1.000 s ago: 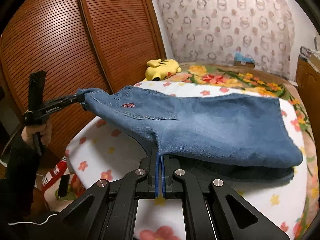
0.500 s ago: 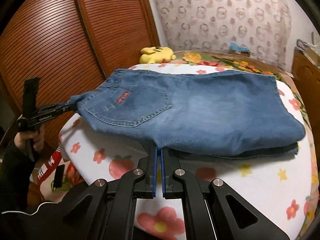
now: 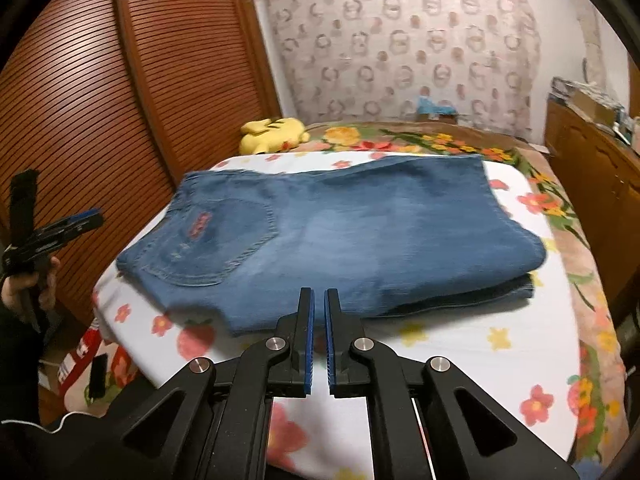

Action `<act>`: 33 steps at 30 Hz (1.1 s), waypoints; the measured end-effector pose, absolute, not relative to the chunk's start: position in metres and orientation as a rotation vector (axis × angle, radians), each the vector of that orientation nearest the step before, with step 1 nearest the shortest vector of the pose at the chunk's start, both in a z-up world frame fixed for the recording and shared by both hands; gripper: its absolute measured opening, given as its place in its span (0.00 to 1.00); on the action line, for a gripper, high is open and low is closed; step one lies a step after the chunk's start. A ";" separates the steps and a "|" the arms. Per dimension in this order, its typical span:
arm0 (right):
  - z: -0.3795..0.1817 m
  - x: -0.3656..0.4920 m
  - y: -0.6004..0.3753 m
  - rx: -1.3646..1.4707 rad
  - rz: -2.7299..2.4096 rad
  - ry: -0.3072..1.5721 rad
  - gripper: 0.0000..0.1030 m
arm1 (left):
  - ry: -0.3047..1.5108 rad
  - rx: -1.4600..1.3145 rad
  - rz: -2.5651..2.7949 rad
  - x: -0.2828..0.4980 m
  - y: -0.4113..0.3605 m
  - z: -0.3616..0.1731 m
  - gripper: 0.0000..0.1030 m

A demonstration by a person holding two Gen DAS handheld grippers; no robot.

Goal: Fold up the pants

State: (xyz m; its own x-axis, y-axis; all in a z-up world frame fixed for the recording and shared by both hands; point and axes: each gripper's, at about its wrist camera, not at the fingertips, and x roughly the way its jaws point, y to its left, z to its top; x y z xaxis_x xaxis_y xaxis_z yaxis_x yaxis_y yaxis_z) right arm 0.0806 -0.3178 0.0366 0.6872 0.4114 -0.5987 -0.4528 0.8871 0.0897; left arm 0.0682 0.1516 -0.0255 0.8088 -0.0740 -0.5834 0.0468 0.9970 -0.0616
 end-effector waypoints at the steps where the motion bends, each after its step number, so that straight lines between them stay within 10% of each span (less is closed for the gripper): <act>1: 0.036 0.081 -0.320 -0.064 0.472 0.650 0.05 | 0.617 -0.049 -0.069 0.070 0.150 -0.026 0.75; 13: 0.026 0.097 -0.347 -0.047 0.337 0.638 0.39 | 0.629 -0.047 -0.164 0.107 0.096 -0.039 0.78; 33: 0.025 0.136 -0.378 0.120 0.191 0.676 0.43 | 0.721 -0.022 -0.255 0.133 0.035 -0.071 0.78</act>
State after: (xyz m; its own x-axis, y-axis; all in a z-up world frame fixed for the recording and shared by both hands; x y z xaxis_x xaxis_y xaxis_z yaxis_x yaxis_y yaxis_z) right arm 0.1365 -0.3776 0.0252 0.7637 0.2140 -0.6091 -0.1360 0.9756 0.1723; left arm 0.1327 0.0350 -0.0707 0.7214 -0.2383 -0.6503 0.2231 0.9689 -0.1075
